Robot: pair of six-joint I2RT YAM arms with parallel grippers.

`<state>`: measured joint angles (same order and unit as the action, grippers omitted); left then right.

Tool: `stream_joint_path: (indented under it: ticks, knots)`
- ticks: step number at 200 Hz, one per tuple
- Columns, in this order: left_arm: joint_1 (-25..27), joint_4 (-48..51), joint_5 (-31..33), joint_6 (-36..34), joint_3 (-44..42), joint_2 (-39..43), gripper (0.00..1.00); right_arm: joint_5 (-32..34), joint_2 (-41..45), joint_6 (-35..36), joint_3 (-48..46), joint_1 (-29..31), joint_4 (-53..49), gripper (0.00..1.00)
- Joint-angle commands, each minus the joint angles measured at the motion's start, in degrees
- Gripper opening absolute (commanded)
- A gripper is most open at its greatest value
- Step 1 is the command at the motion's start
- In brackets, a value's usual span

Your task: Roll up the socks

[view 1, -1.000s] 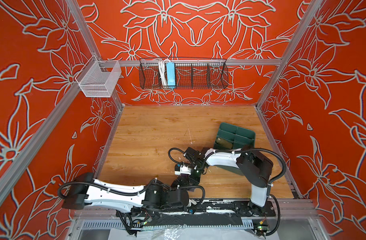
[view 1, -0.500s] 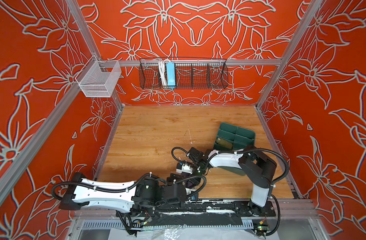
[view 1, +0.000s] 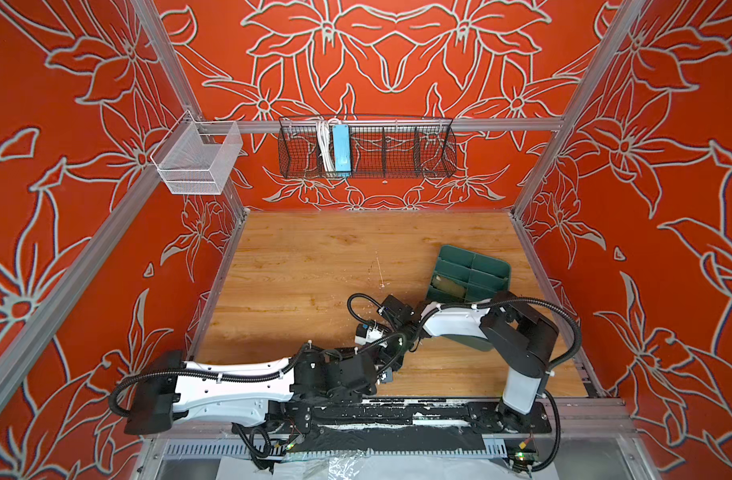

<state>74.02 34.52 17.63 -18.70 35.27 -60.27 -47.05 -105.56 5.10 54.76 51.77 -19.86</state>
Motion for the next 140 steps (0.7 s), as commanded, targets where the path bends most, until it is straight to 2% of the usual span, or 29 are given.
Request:
stream_joint_path:
  ticks: [1,27,63,85,112,131,140]
  knots:
    - [-1.1,-6.4,-3.1,-6.4,-1.1,-1.7,0.79,16.1,-4.2,0.1,-3.0,-0.8,1.9,0.0]
    - [-1.2,-10.6,-3.7,-12.0,-2.7,-3.5,0.71,15.8,-3.9,0.3,-3.3,-0.8,2.1,0.0]
    - [-1.2,-15.3,-4.2,-18.0,-4.8,-4.4,0.71,15.1,-3.8,0.6,-3.0,-0.8,1.9,0.0]
    - [-1.5,-15.5,-1.2,-20.0,-4.2,-8.7,0.72,14.1,-3.7,1.1,-2.8,-0.8,1.4,0.0]
    - [-3.1,-15.8,1.9,-21.3,-2.6,-14.7,0.79,13.3,-3.5,1.3,-2.9,-0.7,1.7,0.0]
    - [-3.5,-15.8,3.8,-21.8,-0.8,-18.8,0.77,12.4,-3.1,1.6,-2.8,-0.8,1.8,0.0]
    - [-3.5,-15.4,4.6,-22.0,0.0,-20.7,0.71,12.1,-2.7,1.7,-3.0,-0.8,1.7,0.0]
